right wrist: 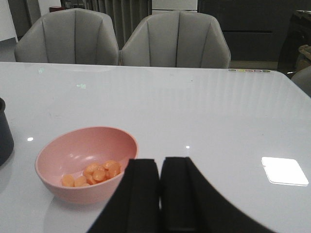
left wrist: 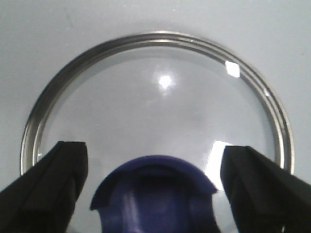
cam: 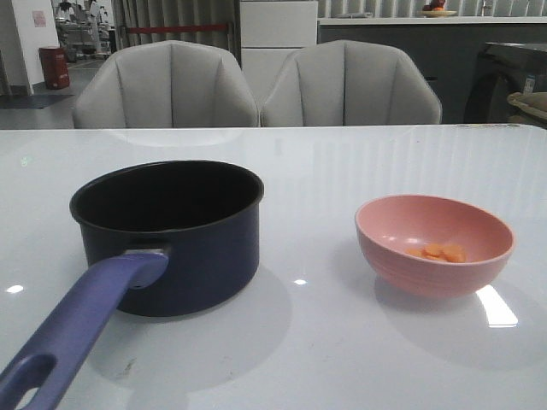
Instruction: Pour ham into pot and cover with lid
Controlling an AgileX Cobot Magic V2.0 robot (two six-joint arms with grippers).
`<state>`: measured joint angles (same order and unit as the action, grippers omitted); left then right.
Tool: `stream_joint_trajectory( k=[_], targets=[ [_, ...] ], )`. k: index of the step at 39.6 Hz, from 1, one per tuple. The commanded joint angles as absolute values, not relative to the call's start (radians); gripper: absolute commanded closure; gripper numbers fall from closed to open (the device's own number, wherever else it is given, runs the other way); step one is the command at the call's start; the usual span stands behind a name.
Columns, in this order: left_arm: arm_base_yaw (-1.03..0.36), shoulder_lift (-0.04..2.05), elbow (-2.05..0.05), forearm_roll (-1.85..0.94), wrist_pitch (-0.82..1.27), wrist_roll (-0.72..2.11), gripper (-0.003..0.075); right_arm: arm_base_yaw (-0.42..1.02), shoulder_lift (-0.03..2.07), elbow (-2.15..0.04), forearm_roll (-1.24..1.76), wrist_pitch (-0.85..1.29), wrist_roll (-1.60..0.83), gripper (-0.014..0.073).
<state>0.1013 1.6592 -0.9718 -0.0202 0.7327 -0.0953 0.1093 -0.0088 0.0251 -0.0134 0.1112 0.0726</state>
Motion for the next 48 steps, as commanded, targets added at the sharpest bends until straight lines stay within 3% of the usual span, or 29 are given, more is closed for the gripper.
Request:
stream_joint_trajectory(
  k=[1, 13, 30, 48],
  targets=[
    [0.067, 1.622, -1.054, -0.012, 0.787, -0.094, 0.0125, 0.102, -0.029, 0.036, -0.021, 0.037, 0.068, 0.044],
    [0.009, 1.46, -1.019, 0.007, 0.833, -0.087, 0.0125, 0.102, -0.029, 0.036, -0.021, 0.037, 0.068, 0.044],
    [-0.001, 0.849, -0.751, -0.02, 0.587, -0.087, 0.0126, 0.102, -0.029, 0.036, -0.021, 0.038, 0.068, 0.044],
    [-0.12, 0.291, -0.424, -0.014, 0.372, -0.087, 0.0127, 0.102, -0.029, 0.036, -0.021, 0.038, 0.068, 0.044]
  ],
)
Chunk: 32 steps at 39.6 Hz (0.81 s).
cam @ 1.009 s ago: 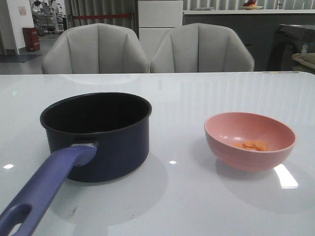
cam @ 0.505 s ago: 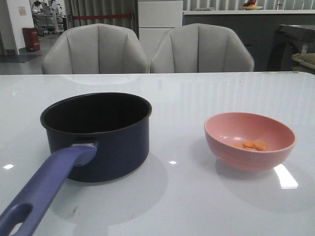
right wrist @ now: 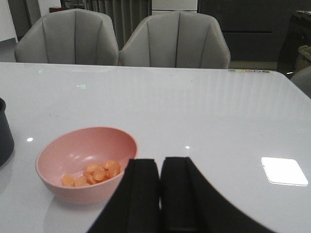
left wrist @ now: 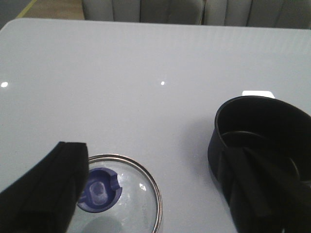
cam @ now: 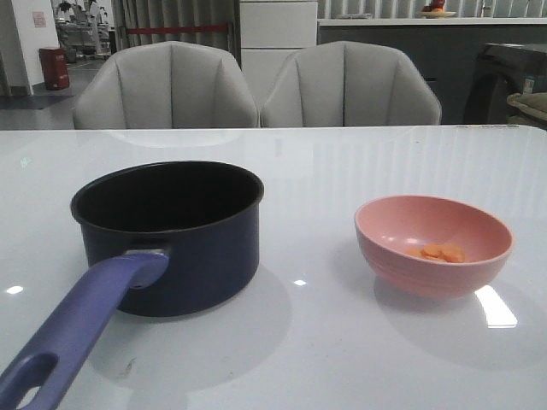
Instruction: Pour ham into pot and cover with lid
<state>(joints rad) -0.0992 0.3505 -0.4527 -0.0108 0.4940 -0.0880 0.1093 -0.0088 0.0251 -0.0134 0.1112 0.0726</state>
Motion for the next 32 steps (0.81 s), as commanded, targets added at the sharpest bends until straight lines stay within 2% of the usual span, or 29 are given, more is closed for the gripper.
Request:
stream_joint_trajectory(
  k=[1, 9, 18, 27, 32],
  targets=[
    [-0.126, 0.262, -0.403, -0.014, 0.355, -0.087, 0.0127, 0.102, -0.029, 0.036, -0.021, 0.038, 0.068, 0.044],
    [-0.153, 0.128, -0.325, 0.0, 0.269, -0.087, 0.0127, 0.102, -0.029, 0.036, -0.021, 0.038, 0.068, 0.044],
    [-0.205, 0.121, -0.319, 0.0, 0.248, -0.087, 0.0127, 0.102, -0.029, 0.036, -0.021, 0.035, 0.068, 0.044],
    [-0.216, 0.121, -0.319, 0.0, 0.239, -0.087, 0.0127, 0.104, -0.028, 0.022, 0.027, -0.168, 0.086, 0.044],
    [-0.216, 0.121, -0.319, 0.0, 0.231, -0.087, 0.0127, 0.104, 0.01, -0.093, 0.047, -0.061, 0.087, 0.044]
  ],
)
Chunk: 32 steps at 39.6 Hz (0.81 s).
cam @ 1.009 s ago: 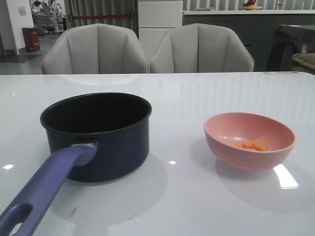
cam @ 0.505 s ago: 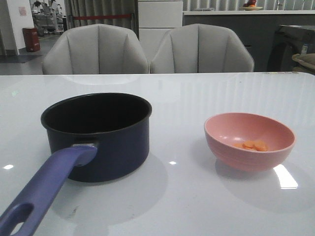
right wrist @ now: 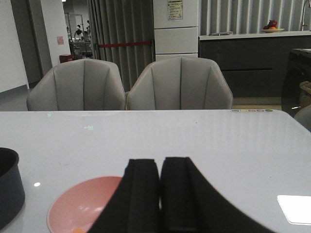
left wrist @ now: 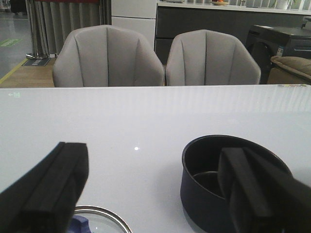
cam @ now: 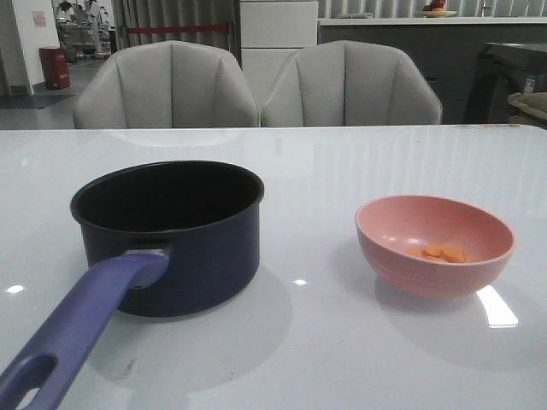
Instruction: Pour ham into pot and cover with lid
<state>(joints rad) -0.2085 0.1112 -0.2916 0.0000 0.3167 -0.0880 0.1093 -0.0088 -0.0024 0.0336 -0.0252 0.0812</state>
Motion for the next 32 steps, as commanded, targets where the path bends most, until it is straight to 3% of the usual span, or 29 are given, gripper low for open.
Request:
stream_joint_trajectory(
  k=[1, 12, 24, 28, 32],
  targets=[
    [-0.216, 0.121, -0.319, 0.0, 0.228, -0.087, 0.0127, 0.104, 0.035, -0.131, 0.047, -0.013, 0.087, 0.044],
    [-0.217, 0.121, -0.319, 0.0, 0.207, -0.087, 0.0127, 0.104, 0.343, -0.331, 0.047, 0.265, 0.087, 0.044],
    [-0.22, 0.121, -0.319, 0.0, 0.207, -0.087, 0.0127, 0.104, 0.476, -0.337, 0.087, 0.192, 0.087, 0.0436],
    [-0.22, 0.121, -0.319, 0.0, 0.207, -0.087, 0.0127, 0.104, 0.522, -0.375, 0.091, 0.212, 0.087, 0.0358],
    [-0.22, 0.121, -0.319, 0.0, 0.206, -0.087, 0.0127, 0.104, 0.613, -0.437, 0.092, 0.246, 0.087, 0.0181]
  ],
)
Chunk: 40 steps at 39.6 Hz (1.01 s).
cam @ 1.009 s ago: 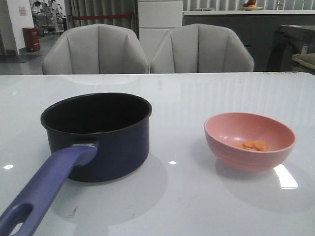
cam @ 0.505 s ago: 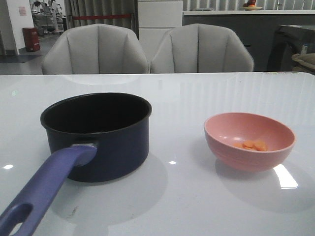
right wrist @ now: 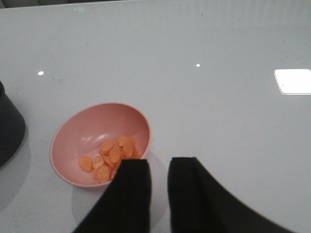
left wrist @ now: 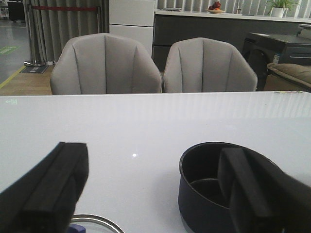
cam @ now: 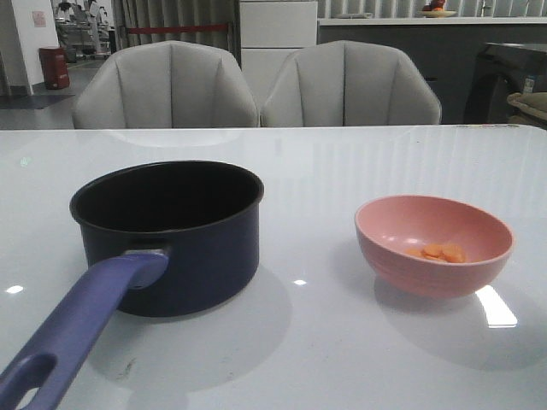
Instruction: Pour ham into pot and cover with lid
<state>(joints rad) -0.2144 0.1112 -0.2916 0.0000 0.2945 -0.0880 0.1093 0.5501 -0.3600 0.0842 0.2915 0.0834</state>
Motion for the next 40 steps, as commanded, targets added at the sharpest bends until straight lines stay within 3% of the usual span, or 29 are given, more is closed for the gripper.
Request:
stream_joint_trajectory(
  k=[1, 5, 14, 23, 40],
  targets=[
    [-0.22, 0.121, -0.319, 0.0, 0.206, -0.087, 0.0127, 0.104, 0.641, -0.45, 0.093, 0.253, 0.087, 0.0137],
    [-0.22, 0.121, -0.319, 0.0, 0.206, -0.087, 0.0127, 0.104, 0.744, -0.518, 0.111, 0.271, 0.087, 0.0053],
    [-0.22, 0.121, -0.319, 0.0, 0.205, -0.087, 0.0127, 0.104, 1.061, -0.673, 0.202, 0.338, 0.086, 0.0053],
    [-0.22, 0.121, -0.319, 0.0, 0.205, -0.087, 0.0127, 0.104, 1.355, -0.901, 0.202, 0.557, 0.026, 0.0055],
    [-0.22, 0.121, -0.319, 0.0, 0.211, -0.087, 0.0127, 0.104, 1.684, -1.112, 0.205, 0.65, 0.0, 0.0072]
  ],
)
